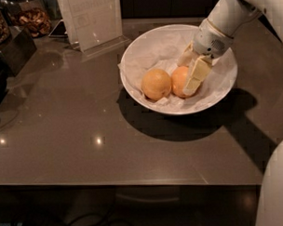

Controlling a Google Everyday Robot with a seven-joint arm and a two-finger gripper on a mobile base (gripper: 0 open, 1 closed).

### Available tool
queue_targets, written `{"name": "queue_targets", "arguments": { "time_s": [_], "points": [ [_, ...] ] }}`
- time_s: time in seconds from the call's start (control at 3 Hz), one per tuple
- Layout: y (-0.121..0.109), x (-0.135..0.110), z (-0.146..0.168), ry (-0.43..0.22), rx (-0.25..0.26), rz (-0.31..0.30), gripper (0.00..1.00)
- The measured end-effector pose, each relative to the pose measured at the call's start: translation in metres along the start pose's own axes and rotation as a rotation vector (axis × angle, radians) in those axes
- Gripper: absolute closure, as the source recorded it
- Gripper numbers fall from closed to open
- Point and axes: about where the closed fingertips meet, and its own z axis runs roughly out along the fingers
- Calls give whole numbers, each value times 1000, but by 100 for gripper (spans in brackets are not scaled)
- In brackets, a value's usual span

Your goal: Pick orange from white bowl

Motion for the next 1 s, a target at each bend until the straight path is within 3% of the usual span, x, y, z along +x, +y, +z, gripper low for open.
{"name": "queue_targets", "arguments": {
  "time_s": [1.0],
  "points": [
    [2, 19, 28, -8, -74, 74, 26]
  ]
}}
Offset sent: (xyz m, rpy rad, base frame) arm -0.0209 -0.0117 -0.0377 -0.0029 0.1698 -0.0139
